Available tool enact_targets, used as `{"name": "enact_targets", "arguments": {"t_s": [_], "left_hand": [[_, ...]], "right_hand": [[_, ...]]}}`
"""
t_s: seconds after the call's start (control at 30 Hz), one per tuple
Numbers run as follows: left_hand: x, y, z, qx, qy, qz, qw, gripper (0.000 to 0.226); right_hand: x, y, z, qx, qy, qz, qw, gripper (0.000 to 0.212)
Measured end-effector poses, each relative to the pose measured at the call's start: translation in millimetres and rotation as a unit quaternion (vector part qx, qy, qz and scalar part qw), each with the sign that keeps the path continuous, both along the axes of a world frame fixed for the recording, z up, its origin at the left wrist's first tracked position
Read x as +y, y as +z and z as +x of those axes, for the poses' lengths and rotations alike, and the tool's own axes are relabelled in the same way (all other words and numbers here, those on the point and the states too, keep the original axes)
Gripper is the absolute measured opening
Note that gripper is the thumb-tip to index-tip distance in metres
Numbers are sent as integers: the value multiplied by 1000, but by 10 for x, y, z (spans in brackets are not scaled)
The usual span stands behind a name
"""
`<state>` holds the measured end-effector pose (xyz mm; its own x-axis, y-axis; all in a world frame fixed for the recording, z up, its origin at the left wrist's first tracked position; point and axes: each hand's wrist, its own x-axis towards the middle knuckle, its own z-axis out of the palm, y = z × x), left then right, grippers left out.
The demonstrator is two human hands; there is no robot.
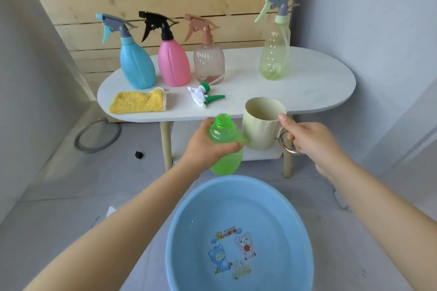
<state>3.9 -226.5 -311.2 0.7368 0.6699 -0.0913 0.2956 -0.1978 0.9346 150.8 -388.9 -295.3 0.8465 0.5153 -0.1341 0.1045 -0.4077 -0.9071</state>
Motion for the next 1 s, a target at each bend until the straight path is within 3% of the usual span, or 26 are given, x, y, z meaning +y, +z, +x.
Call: {"name": "enact_targets", "arguments": {"t_s": [0.2, 0.33, 0.6, 0.83, 1.0], "left_hand": [[116, 500, 517, -31, 39, 8, 999, 82], [222, 648, 921, -42, 59, 14, 997, 73], [378, 554, 1492, -61, 89, 45, 993, 71], [386, 494, 1608, -61, 95, 48, 992, 71], [429, 527, 1557, -45, 51, 30, 997, 88]], "right_hand": [[287, 274, 338, -36, -35, 25, 998, 46], [473, 274, 633, -77, -62, -14, 995, 43], [634, 161, 1022, -117, -83, -70, 987, 50], [689, 97, 1022, -162, -95, -94, 978, 43], [653, 114, 902, -221, -153, -84, 960, 34]]}}
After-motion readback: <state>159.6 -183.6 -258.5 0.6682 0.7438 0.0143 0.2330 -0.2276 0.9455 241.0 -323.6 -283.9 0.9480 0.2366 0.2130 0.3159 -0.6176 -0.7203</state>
